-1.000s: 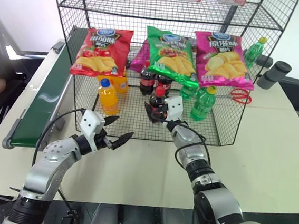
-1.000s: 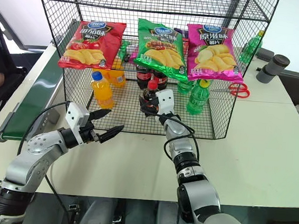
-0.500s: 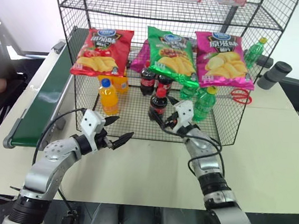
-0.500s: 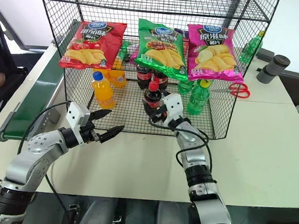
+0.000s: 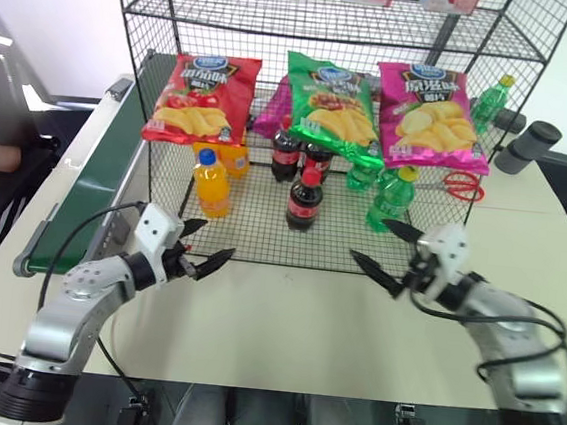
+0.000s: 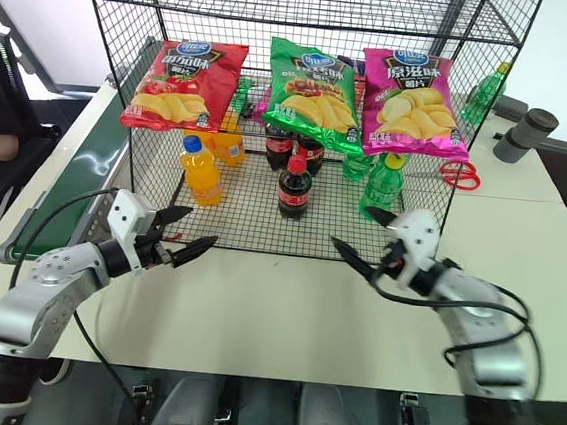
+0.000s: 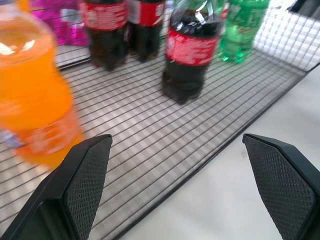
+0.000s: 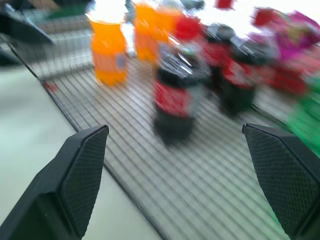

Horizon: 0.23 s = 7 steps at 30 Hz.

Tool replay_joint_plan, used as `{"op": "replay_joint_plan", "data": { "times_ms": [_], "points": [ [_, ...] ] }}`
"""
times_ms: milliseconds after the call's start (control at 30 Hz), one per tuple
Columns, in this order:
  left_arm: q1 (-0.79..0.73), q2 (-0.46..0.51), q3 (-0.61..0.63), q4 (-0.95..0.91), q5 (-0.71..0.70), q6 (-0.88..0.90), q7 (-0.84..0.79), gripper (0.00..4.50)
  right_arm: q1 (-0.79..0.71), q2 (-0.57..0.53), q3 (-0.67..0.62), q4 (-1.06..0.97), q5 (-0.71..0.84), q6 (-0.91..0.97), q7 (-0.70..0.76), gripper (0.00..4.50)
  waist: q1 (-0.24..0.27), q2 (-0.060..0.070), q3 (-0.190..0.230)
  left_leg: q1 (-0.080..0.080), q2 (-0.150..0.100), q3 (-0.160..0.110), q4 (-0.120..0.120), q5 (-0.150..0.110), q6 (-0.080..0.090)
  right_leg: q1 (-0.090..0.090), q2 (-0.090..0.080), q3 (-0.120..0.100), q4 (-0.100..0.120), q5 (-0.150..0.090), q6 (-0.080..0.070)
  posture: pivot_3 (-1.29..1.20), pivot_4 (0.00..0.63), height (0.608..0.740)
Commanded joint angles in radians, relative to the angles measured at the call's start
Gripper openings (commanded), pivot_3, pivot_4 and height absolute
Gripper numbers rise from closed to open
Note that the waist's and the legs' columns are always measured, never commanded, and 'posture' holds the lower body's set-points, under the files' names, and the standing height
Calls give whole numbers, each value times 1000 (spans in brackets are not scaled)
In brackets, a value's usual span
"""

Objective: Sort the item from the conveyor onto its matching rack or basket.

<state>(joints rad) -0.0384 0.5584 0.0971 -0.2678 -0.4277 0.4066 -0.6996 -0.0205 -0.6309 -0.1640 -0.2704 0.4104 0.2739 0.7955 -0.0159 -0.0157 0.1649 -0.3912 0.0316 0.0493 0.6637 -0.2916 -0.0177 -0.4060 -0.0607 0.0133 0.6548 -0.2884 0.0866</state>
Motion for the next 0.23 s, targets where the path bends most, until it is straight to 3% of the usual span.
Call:
{"op": "replay_joint_plan", "data": {
  "times_ms": [33,233],
  "points": [
    [21,42,67,-5,-28,-9,-40,4500,55,-47,-102,-48,54,26,25,4463,1,0,0,0,0,0,0,0,0,0,0,0,0,0,0,0,150,740],
    [48,84,104,-4,-52,-33,-113,4500,86,-67,-137,-61,86,54,39,4463,2,0,0,0,0,0,0,0,0,0,0,0,0,0,-1,0,150,740]
  ]
}}
